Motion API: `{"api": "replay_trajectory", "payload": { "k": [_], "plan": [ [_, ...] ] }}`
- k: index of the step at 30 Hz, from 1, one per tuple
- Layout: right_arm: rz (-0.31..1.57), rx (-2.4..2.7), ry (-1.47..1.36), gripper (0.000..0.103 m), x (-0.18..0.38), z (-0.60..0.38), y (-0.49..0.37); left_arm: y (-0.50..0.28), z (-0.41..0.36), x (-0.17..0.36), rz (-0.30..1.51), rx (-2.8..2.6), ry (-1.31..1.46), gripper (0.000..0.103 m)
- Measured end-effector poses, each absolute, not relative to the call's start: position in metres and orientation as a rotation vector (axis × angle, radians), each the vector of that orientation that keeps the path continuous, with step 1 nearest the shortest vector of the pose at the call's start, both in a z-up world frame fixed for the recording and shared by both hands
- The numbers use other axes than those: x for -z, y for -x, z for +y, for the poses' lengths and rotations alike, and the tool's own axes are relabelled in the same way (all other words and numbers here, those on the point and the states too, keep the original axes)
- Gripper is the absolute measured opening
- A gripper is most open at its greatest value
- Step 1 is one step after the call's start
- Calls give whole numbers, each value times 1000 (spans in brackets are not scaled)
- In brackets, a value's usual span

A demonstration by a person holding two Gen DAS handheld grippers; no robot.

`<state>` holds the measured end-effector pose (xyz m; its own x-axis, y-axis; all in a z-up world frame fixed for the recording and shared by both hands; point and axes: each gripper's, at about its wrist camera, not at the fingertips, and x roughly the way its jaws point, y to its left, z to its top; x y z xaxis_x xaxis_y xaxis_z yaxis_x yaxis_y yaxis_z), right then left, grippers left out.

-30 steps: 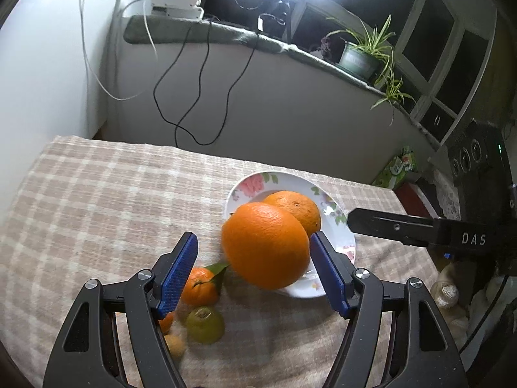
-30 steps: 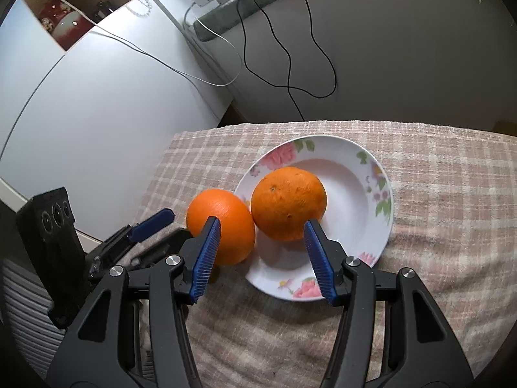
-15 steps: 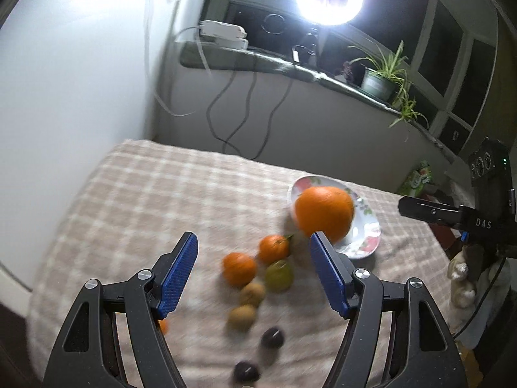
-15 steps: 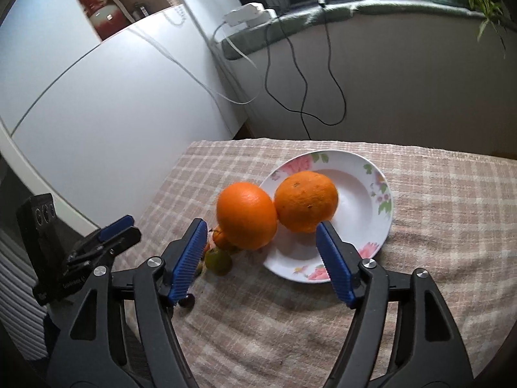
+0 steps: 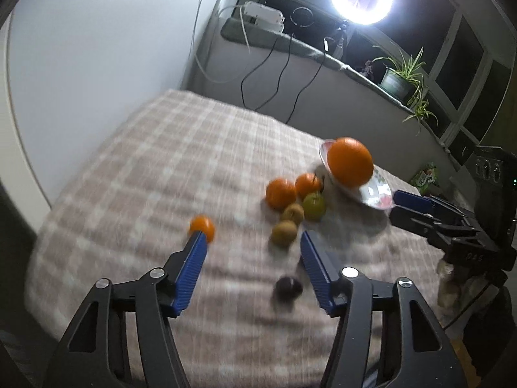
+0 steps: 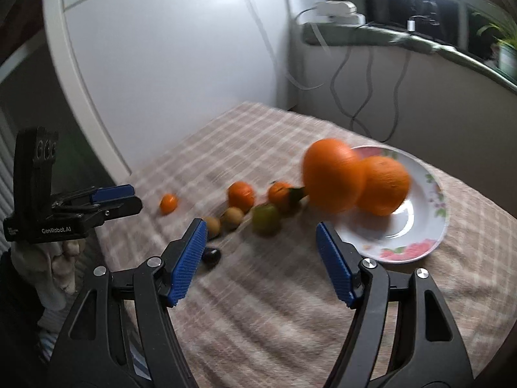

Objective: Organize fruits
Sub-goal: 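Grasp the kumquat with the left tool while the right tool grasps a dark plum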

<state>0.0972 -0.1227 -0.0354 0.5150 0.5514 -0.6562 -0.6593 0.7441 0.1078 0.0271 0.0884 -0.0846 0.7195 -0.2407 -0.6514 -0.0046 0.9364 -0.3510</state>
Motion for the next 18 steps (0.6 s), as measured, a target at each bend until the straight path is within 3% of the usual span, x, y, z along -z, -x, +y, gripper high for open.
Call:
{"api": "replay_trajectory", "payload": {
  "k": [6, 13, 18],
  "plan": [
    [778, -782, 201, 72, 56, -98, -90, -18, 95, 104, 791, 100, 355, 54],
    [841, -802, 231, 49, 77, -78, -89, -28, 111, 110, 790, 50, 348, 45],
    [862, -798, 253, 46, 84, -66, -90, -44, 115, 115, 795, 41, 338, 42]
  ]
}}
